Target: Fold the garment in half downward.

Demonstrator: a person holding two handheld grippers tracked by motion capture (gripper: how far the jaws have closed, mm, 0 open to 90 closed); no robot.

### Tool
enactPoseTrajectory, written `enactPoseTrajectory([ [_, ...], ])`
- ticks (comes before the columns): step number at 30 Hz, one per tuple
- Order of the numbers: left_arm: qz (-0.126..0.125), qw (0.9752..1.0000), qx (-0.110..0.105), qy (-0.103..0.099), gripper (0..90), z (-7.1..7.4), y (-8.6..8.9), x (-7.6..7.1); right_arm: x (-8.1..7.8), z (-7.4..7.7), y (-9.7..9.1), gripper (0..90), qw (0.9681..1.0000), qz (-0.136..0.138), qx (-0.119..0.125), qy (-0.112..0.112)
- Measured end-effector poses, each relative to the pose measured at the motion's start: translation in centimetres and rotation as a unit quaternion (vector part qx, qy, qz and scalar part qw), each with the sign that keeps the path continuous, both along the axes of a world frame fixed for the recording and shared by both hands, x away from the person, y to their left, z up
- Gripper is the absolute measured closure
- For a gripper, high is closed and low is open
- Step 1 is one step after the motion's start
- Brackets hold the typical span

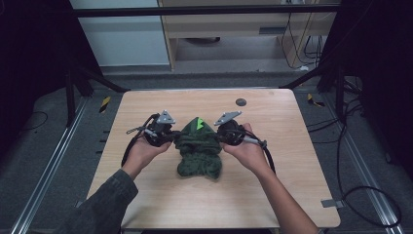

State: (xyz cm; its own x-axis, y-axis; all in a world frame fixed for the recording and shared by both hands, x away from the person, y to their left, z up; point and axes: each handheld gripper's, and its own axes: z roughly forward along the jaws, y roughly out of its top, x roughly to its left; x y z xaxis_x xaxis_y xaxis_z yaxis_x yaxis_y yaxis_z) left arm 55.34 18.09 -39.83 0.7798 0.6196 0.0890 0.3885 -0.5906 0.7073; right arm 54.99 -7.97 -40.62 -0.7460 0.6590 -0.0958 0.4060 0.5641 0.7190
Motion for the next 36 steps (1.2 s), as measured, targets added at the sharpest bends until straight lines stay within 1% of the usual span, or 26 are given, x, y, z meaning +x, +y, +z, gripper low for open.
enactPoseTrajectory([
  [5, -0.006, 1.0000, -0.002, 0.001, 88.3, -0.8, 0.1, -0.9, -1.0, -0.6, 0.0, 82.9, 0.9999, 0.010, -0.003, -0.005],
  [6, -0.007, 1.0000, -0.001, -0.002, 88.3, -0.9, 0.1, -1.1, -1.2, -0.7, 0.0, 82.8, 0.9999, 0.010, -0.005, -0.005],
  [9, -0.012, 0.9999, -0.003, -0.002, 88.3, -1.3, 0.0, -1.7, -1.8, -1.2, 0.0, 82.7, 0.9999, 0.012, -0.003, -0.003],
  [12, -0.014, 0.9999, -0.005, -0.002, 88.3, -1.5, 0.0, -2.1, -2.3, -1.6, -0.1, 82.5, 0.9998, 0.016, -0.008, -0.004],
  [16, -0.022, 0.9997, -0.006, -0.003, 88.3, -2.2, 0.0, -3.3, -3.1, -2.0, -0.2, 82.2, 0.9998, 0.020, -0.004, -0.005],
  [17, -0.023, 0.9997, -0.007, -0.003, 88.3, -2.3, 0.0, -3.5, -3.4, -2.1, -0.2, 82.0, 0.9997, 0.022, -0.008, -0.007],
  [21, -0.029, 0.9995, -0.010, -0.001, 88.2, -2.9, -0.1, -4.3, -4.4, -2.5, -0.2, 81.7, 0.9995, 0.030, -0.009, -0.009],
  [24, -0.031, 0.9994, -0.013, 0.002, 88.2, -3.3, -0.2, -4.7, -5.0, -3.0, -0.2, 81.4, 0.9992, 0.033, -0.017, -0.010],
  [32, -0.030, 0.9993, -0.021, 0.005, 87.8, -3.9, 0.0, -5.4, -5.6, -3.7, -0.4, 80.0, 0.9993, 0.034, -0.013, -0.006],
  [33, -0.029, 0.9993, -0.023, 0.006, 87.8, -4.2, 0.1, -5.6, -5.7, -3.8, -0.4, 79.8, 0.9993, 0.035, -0.014, -0.007],
  [34, -0.028, 0.9993, -0.021, 0.006, 87.7, -4.5, 0.2, -5.8, -5.9, -3.9, -0.5, 79.3, 0.9993, 0.034, -0.012, -0.005],
  [36, -0.028, 0.9993, -0.023, 0.007, 87.6, -4.7, 0.3, -5.9, -6.0, -4.0, -0.5, 79.3, 0.9994, 0.033, -0.011, -0.004],
])
